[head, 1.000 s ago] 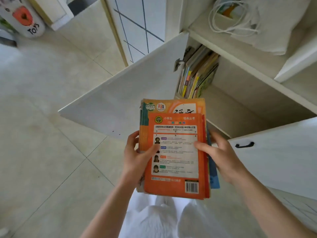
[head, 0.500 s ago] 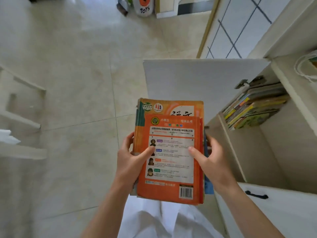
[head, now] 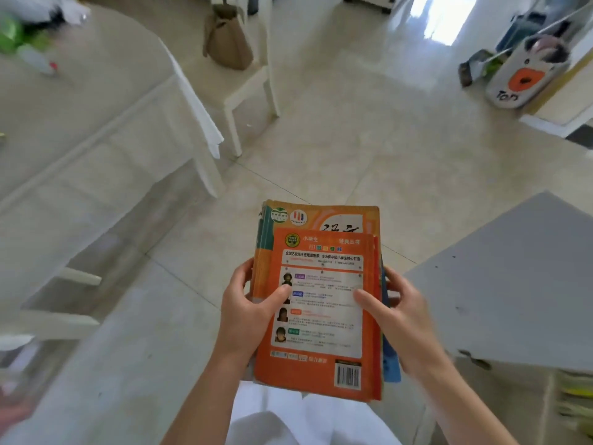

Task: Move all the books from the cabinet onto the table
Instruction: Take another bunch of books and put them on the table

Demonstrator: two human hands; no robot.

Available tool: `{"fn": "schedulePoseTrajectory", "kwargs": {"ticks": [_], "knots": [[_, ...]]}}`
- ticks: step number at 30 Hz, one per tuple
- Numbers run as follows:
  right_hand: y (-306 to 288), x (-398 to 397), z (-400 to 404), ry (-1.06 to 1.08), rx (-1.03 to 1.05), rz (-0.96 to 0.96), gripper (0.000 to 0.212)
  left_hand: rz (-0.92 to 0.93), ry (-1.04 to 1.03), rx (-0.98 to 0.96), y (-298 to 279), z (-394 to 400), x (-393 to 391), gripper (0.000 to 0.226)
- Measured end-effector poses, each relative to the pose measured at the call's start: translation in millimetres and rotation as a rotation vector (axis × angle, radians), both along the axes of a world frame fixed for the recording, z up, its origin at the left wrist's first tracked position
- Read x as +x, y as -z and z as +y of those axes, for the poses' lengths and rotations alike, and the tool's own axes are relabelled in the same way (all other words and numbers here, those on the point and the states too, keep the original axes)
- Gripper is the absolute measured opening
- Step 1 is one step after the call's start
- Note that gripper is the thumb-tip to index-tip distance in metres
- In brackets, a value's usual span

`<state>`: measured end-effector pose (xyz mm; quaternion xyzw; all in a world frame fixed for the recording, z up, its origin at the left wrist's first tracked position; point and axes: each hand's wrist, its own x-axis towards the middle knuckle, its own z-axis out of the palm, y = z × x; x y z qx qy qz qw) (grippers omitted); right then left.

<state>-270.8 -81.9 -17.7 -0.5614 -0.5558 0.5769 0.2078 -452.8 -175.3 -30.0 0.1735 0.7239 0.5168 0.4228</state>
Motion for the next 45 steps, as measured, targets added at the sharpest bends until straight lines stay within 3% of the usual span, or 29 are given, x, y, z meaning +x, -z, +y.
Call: {"fn": "schedulePoseTrajectory", "kwargs": {"ticks": [8,21,31,40,45], "knots": [[-9,-176,-40,-0.283,-0.058,0.012,0.036,0.031,-0.338,0.002,-1,-95,-135,0.052],[-4,-414,-98,-0.582,-0.216,-0.012,0.055,0.061,-0.643,-0.004,-3,-202,-317,0.055],[6,-549,-45,-0.786,-0.202,-0.094,0.035,0.05,-0.763,-0.024,11,-168,-423,0.057],[3,-702,29,-1.063,0.032,-0.121,0.035,0.09,-0.893,-0.019,8,-102,-548,0.069],[5,-761,46,-1.127,0.054,-0.108,0.042,0.096,-0.951,-0.012,8,-90,-590,0.067]]}}
